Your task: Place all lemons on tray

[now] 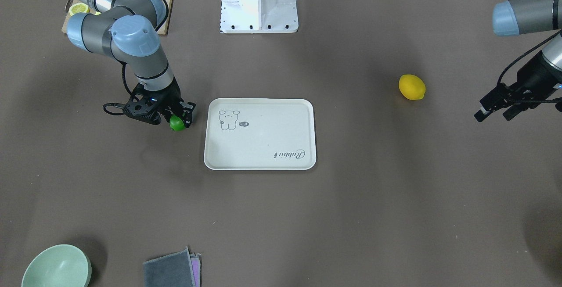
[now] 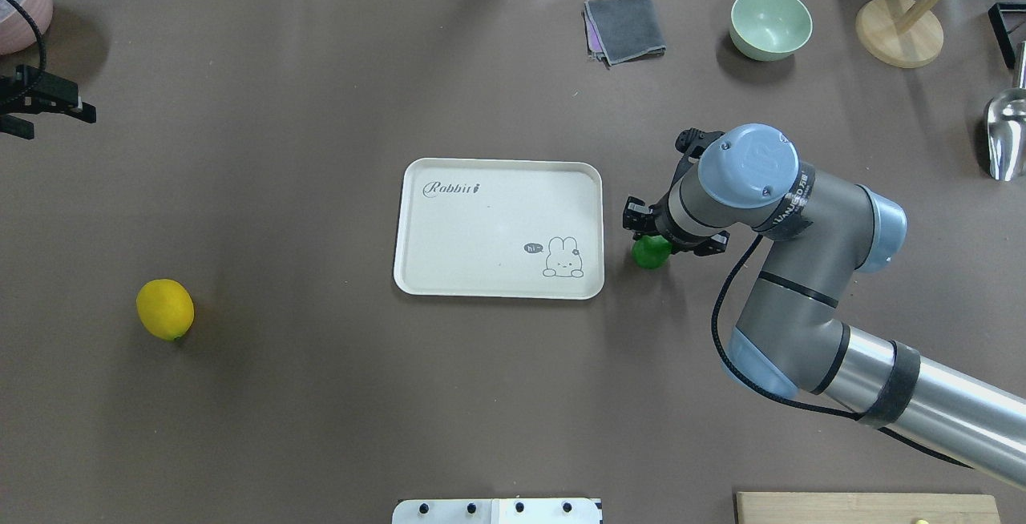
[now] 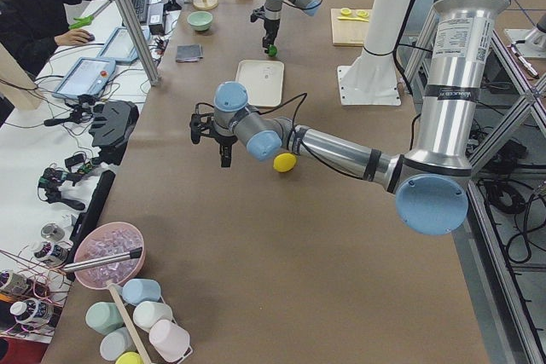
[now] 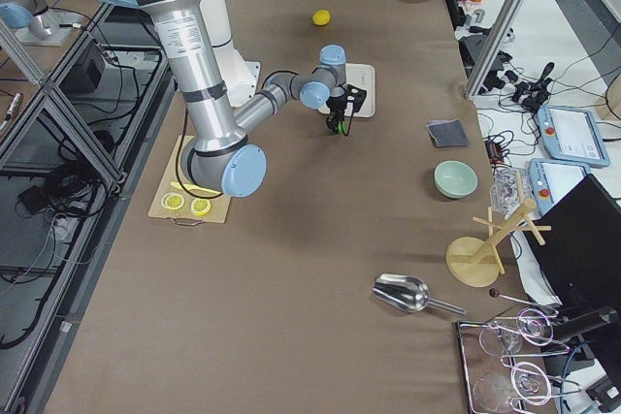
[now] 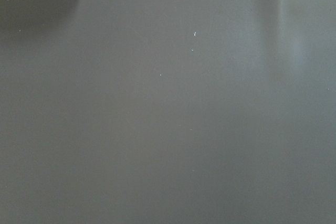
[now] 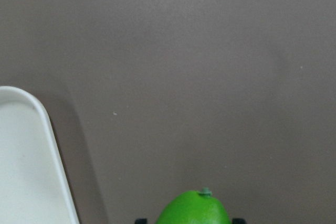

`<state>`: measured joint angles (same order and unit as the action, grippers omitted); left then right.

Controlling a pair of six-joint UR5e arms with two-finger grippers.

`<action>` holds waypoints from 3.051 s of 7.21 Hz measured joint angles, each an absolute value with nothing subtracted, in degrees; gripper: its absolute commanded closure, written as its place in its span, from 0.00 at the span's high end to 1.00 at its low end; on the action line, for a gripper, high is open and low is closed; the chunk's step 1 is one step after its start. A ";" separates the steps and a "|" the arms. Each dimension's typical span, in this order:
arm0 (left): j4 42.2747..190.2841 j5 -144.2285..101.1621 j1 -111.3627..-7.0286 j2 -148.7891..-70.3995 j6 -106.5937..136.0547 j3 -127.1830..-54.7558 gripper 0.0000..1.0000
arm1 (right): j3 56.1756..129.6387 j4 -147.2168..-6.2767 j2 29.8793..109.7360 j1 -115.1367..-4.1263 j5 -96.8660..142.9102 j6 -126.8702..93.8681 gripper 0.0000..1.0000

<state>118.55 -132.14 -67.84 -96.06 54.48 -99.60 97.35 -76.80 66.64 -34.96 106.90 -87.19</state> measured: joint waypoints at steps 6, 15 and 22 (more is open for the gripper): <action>118.00 -116.64 -54.71 -94.99 71.61 -104.61 0.98 | 99.36 -76.85 64.07 -42.75 110.97 -86.49 0.00; 120.95 -101.48 -37.27 -82.26 94.32 -112.88 0.97 | 98.76 -76.67 61.26 -43.54 111.19 -84.93 0.00; 120.94 -98.79 -31.01 -82.13 96.62 -111.46 0.00 | 98.91 -76.64 61.26 -43.59 111.04 -85.00 0.00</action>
